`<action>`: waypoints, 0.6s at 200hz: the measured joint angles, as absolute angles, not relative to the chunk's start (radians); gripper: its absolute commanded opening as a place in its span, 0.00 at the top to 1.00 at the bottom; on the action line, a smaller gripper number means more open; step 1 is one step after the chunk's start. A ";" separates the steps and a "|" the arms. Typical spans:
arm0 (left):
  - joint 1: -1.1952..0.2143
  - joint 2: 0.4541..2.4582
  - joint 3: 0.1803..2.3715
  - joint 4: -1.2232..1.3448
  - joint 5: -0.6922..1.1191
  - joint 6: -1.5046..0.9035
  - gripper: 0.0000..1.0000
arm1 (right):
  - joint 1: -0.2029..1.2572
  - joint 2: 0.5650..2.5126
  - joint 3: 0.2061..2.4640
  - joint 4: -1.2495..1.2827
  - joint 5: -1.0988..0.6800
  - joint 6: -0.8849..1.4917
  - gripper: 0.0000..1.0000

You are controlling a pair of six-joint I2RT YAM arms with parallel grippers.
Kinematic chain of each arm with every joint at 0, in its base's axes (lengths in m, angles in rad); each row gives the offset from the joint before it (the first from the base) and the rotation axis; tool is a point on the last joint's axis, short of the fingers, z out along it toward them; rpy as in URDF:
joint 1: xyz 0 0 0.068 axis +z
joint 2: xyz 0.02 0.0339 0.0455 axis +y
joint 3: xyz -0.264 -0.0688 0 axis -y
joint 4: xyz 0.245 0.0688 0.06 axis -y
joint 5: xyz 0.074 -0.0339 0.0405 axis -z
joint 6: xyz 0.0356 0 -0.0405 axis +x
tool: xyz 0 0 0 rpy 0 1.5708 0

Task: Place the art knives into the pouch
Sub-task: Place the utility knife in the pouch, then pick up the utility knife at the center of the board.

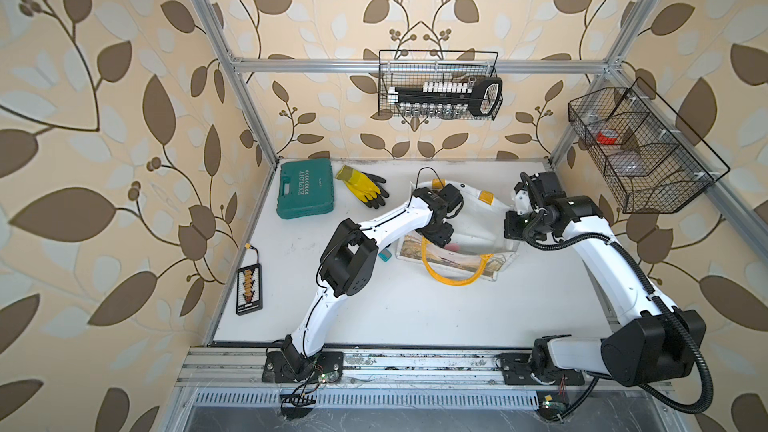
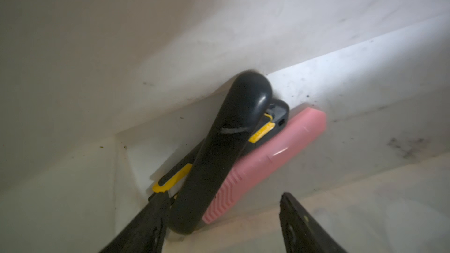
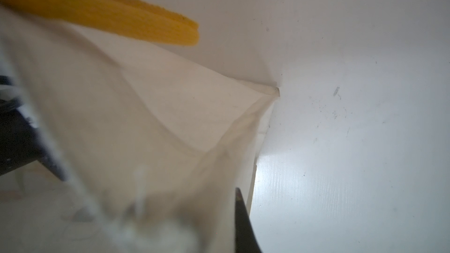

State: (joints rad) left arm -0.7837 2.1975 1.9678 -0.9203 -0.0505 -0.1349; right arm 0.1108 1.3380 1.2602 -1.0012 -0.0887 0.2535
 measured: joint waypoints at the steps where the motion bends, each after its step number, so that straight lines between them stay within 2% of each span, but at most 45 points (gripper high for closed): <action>1: -0.784 2.195 1.968 -0.920 -0.049 -0.135 0.22 | 0.111 1.338 1.260 -1.001 -0.089 0.253 1.00; 73: -0.723 1.790 1.957 -0.844 0.151 -0.172 0.17 | 0.110 1.345 1.256 -0.993 -0.086 0.254 1.00; 120: -0.570 1.469 1.726 -0.780 0.121 -0.228 0.08 | 0.109 1.345 1.255 -0.992 -0.086 0.253 1.00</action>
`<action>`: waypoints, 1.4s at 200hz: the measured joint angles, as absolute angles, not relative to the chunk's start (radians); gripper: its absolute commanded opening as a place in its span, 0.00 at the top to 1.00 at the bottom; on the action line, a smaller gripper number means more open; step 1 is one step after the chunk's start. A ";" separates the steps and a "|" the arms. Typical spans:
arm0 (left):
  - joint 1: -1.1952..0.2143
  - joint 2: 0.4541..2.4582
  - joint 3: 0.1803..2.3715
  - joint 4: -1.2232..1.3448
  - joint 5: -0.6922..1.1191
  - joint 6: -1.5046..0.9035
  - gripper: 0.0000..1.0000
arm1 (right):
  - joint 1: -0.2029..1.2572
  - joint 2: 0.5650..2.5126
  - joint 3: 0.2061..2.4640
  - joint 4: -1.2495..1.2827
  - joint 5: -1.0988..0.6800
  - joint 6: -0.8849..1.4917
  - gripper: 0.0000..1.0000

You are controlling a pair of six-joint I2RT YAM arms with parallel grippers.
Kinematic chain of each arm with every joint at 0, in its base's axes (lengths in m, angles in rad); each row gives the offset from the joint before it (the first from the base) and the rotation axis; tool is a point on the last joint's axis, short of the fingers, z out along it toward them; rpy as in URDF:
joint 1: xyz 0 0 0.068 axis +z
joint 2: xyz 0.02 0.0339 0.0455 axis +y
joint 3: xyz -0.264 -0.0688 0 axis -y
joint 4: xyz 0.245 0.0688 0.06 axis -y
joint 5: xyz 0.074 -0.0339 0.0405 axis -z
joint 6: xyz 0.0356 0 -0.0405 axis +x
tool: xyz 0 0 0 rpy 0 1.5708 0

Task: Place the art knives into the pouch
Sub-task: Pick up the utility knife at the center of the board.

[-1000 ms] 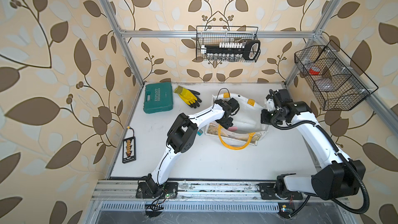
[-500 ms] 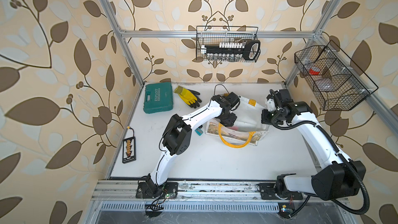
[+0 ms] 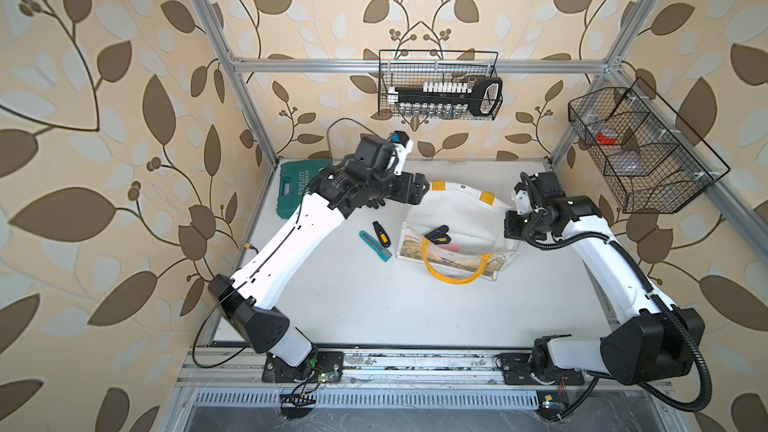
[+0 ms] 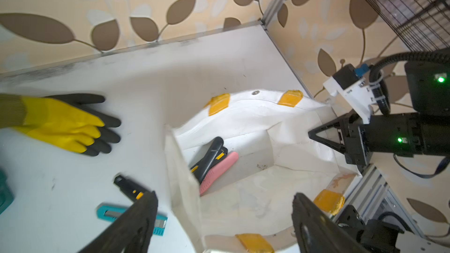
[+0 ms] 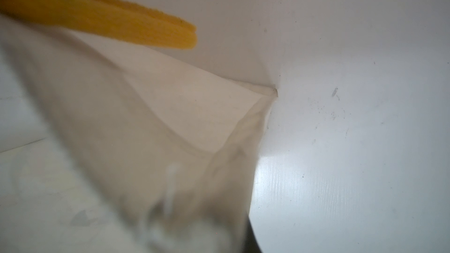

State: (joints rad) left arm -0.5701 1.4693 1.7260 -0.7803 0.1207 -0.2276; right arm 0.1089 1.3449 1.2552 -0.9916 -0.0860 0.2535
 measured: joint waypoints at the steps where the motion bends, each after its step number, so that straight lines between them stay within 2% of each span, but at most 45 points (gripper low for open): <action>1: -0.564 1.459 1.716 -0.780 0.117 -0.228 0.07 | 0.109 1.345 1.255 -0.991 -0.086 0.253 1.00; 25: -0.454 1.316 1.543 -0.760 0.082 -0.269 0.07 | 0.109 1.345 1.255 -0.991 -0.086 0.253 1.00; 50: -0.356 1.259 1.366 -0.730 0.055 -0.318 0.07 | 0.109 1.345 1.255 -0.991 -0.086 0.253 1.00; 76: -0.332 1.319 1.184 -0.688 0.025 -0.373 0.07 | 0.109 1.345 1.255 -0.991 -0.086 0.253 1.00; 100: -0.333 1.432 1.101 -0.660 0.023 -0.421 0.10 | 0.109 1.345 1.255 -0.991 -0.086 0.253 1.00; 198: -0.417 1.671 1.066 -0.518 0.013 -0.494 0.13 | 0.108 1.345 1.243 -0.982 -0.086 0.253 1.00; 280: -0.530 1.782 1.169 -0.559 -0.123 -0.498 0.13 | 0.108 1.344 1.236 -0.973 -0.086 0.253 1.00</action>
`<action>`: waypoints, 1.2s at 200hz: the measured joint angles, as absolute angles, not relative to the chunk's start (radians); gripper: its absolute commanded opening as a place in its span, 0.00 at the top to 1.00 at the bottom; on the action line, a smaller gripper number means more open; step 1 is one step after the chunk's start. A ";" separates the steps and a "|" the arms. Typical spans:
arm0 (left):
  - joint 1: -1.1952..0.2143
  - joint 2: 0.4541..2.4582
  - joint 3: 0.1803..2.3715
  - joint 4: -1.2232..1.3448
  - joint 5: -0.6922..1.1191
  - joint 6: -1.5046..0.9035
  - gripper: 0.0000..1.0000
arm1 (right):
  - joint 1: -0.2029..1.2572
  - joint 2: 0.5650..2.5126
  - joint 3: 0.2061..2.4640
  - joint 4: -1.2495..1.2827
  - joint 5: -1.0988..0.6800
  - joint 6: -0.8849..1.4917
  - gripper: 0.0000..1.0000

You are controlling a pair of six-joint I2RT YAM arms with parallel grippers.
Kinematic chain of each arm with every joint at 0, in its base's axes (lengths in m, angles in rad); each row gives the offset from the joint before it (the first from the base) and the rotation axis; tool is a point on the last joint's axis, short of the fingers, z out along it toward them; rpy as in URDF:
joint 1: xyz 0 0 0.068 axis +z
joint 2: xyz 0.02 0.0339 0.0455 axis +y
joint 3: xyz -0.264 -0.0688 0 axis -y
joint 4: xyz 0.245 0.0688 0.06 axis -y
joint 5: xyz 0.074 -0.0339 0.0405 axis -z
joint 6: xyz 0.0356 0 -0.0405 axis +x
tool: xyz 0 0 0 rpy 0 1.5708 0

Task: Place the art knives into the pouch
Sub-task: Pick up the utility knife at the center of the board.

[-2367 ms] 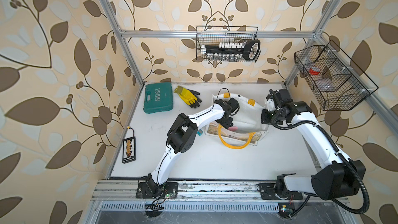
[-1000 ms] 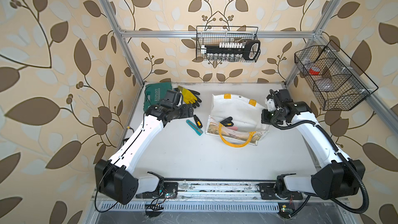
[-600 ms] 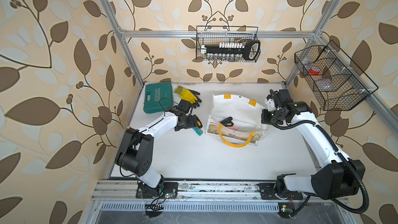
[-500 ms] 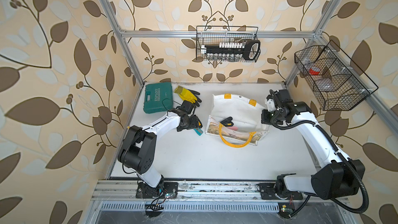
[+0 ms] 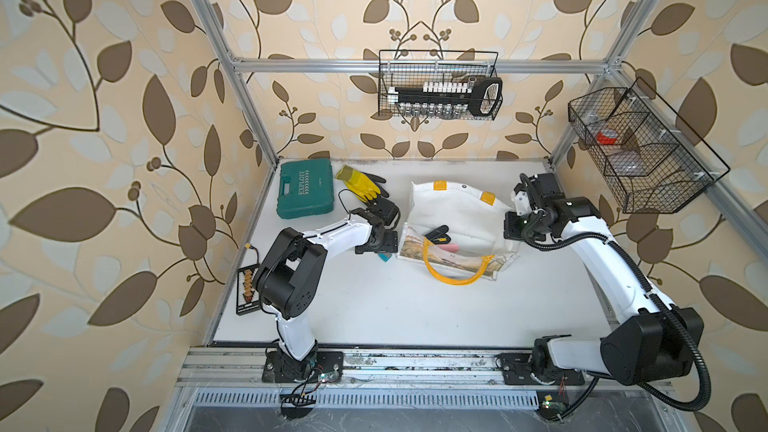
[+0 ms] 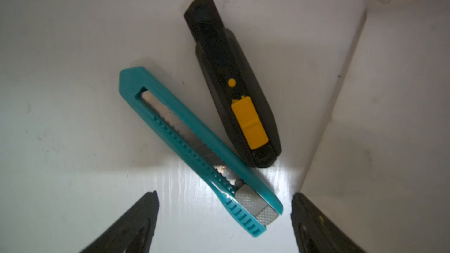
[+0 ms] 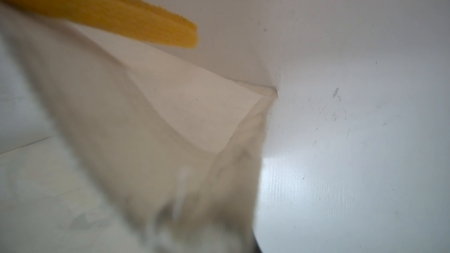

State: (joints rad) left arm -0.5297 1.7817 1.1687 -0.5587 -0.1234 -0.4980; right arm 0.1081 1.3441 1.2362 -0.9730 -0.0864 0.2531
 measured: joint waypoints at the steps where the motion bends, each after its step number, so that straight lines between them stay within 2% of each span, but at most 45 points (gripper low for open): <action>1: -0.530 1.782 1.169 -0.559 -0.124 -0.498 0.13 | 0.108 1.344 1.236 -0.973 -0.086 0.253 1.00; 71: -0.531 1.873 1.231 -0.640 -0.240 -0.488 0.12 | 0.108 1.344 1.232 -0.966 -0.086 0.252 1.00; 155: -0.529 1.878 1.240 -0.683 -0.289 -0.462 0.13 | 0.108 1.344 1.226 -0.959 -0.086 0.249 1.00; 171: -0.521 1.878 1.232 -0.674 -0.262 -0.455 0.15 | 0.108 1.344 1.226 -0.959 -0.086 0.249 1.00; 240: -0.509 1.888 1.223 -0.645 -0.159 -0.447 0.38 | 0.108 1.344 1.225 -0.959 -0.086 0.249 1.00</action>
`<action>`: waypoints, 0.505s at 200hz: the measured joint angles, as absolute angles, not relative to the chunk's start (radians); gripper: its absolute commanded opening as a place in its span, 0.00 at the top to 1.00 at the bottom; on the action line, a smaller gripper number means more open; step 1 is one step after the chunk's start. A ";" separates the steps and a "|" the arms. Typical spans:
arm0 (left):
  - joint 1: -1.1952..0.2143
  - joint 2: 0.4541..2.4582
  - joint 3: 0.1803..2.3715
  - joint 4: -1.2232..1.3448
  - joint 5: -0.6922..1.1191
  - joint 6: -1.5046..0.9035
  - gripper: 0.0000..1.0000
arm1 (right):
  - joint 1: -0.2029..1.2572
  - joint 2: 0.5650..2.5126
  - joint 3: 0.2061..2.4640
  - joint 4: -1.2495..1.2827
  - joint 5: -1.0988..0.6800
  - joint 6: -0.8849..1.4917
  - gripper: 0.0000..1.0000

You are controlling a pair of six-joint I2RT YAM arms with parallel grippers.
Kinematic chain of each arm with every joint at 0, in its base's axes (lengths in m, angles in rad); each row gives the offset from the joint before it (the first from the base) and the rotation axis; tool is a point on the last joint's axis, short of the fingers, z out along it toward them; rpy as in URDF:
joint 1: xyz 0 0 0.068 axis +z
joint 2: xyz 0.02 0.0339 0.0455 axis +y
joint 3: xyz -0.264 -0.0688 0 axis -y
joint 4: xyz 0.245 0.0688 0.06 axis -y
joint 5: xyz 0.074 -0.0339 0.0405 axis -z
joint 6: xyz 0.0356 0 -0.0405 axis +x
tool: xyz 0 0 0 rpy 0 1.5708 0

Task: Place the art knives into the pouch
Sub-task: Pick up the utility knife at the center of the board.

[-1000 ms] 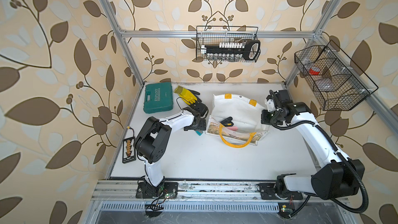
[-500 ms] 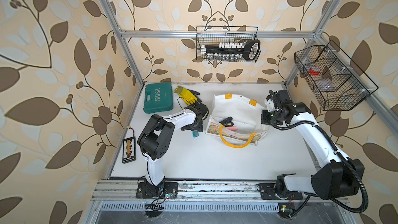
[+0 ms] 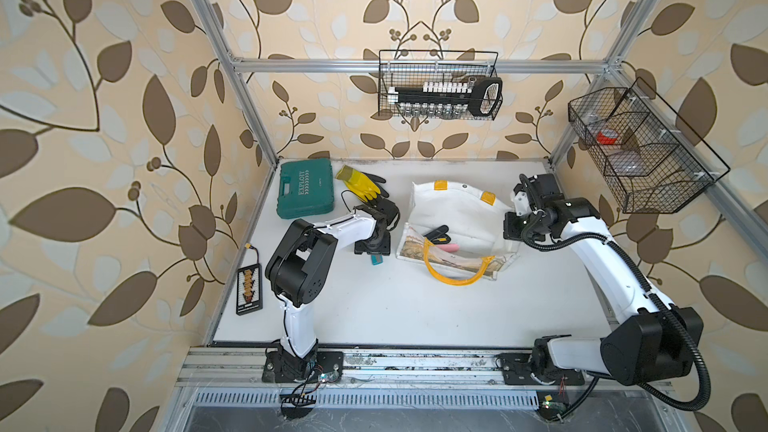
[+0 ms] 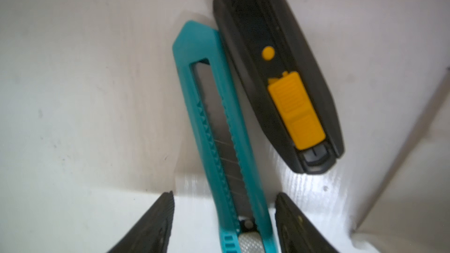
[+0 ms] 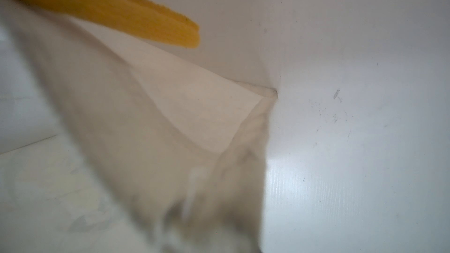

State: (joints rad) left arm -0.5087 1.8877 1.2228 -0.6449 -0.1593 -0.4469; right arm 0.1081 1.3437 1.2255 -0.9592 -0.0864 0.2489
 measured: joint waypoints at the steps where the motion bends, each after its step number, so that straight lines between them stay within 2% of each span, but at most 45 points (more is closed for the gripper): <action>1: -0.509 1.887 1.222 -0.644 -0.159 -0.448 0.38 | 0.108 1.344 1.225 -0.959 -0.086 0.249 1.00; 55: -0.476 1.846 1.147 -0.560 -0.105 -0.457 0.46 | 0.108 1.344 1.225 -0.959 -0.086 0.249 1.00; 85: -0.456 1.829 1.122 -0.540 -0.103 -0.455 0.58 | 0.108 1.344 1.225 -0.959 -0.086 0.249 1.00; 101: -0.449 1.824 1.114 -0.535 -0.104 -0.455 0.59 | 0.108 1.343 1.225 -0.959 -0.086 0.249 1.00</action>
